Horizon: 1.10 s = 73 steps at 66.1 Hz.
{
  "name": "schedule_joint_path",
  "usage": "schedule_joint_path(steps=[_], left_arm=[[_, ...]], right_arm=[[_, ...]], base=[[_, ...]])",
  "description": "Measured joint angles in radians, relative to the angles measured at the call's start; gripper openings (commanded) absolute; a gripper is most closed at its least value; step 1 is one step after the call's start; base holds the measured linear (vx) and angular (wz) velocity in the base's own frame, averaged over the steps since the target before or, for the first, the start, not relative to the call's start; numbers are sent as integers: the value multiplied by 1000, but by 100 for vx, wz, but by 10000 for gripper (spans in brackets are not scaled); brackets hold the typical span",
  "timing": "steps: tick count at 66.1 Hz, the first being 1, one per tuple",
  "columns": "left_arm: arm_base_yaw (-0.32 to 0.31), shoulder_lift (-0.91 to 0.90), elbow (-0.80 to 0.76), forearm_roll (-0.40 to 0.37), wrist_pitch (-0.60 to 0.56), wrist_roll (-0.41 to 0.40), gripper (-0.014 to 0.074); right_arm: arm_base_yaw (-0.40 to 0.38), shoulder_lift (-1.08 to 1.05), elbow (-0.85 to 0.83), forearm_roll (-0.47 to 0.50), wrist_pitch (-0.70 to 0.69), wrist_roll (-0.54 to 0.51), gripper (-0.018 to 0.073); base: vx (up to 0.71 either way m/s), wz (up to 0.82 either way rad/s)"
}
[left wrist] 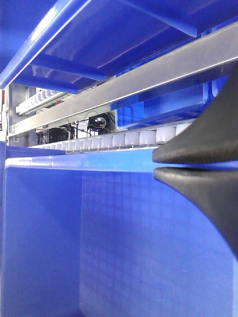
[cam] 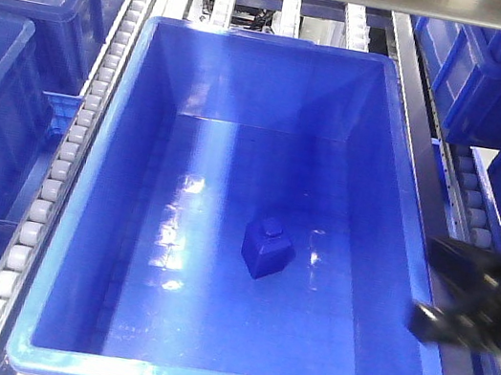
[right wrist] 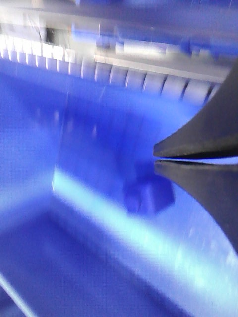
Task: Pour parts from conveyor to right shelf
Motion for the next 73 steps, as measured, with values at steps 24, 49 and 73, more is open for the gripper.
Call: schedule_joint_path(steps=[24,49,73], left_arm=[[0,0,0,0,0,0,-6],[0,0,0,0,0,0,-6],[0,0,0,0,0,0,-6]], right_arm=[[-116,-259,198,-4,1,-20,-5],[-121,-441,395,26,4,-20,-5],[-319,-761,517,10,1,-20,-5]], base=[[0,0],[0,0],[0,0]])
